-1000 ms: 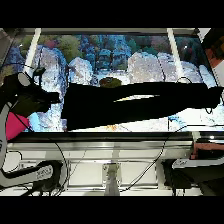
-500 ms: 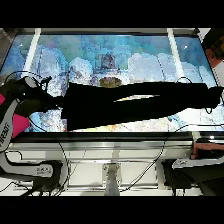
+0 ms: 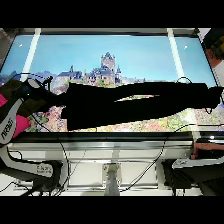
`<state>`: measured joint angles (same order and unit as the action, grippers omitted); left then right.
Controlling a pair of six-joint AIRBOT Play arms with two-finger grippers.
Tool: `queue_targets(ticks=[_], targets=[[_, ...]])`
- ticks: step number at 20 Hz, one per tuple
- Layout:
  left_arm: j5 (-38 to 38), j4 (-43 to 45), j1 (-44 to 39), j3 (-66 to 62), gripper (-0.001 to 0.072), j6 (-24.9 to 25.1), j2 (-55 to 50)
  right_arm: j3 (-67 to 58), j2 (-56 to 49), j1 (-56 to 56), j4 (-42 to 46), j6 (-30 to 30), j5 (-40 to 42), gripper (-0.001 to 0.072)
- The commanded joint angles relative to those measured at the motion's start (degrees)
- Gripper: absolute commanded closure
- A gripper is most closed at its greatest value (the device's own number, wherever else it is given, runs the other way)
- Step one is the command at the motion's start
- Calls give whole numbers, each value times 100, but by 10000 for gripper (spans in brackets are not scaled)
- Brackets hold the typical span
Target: Fold the clothes and pants, and hang the long-sleeved shirts on hangers.
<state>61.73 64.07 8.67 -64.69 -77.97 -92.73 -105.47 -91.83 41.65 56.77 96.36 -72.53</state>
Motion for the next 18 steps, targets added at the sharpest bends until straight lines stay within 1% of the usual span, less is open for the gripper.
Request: queue_targets(ticks=[1,2,3,4,5,6,8,10,13,14,16,18], targets=[[-35,-179,2,-85,700,7,2,-7,-2,-2,9,-4,11,198],[31,-177,7,-201,700,22,48,-4,-2,-2,13,-4,13,198],[94,-175,7,-378,700,173,138,-4,-2,-2,24,-4,13,199],[146,-177,7,-568,700,282,262,-7,-2,-2,44,-4,13,216],[199,-181,7,-802,700,304,446,-7,-2,-2,50,-7,13,287],[328,-240,4,-1032,700,304,651,-7,-2,-2,50,-7,15,313],[824,-719,4,-1327,700,304,1073,-7,-2,-2,63,-7,28,320],[1316,-1506,0,-1366,699,304,1572,-7,-2,-2,63,-7,57,321],[1440,-2273,-42,-1366,700,302,2256,-7,-2,-2,61,-4,61,321],[1445,-2433,-44,-1366,699,249,2452,-7,-2,-2,61,-4,74,322],[1449,-2514,-44,-1366,699,-479,2782,-7,-2,-2,61,-2,157,321],[1449,-2514,-44,-1366,699,-881,2892,-7,-22,-2,59,-2,214,321]])
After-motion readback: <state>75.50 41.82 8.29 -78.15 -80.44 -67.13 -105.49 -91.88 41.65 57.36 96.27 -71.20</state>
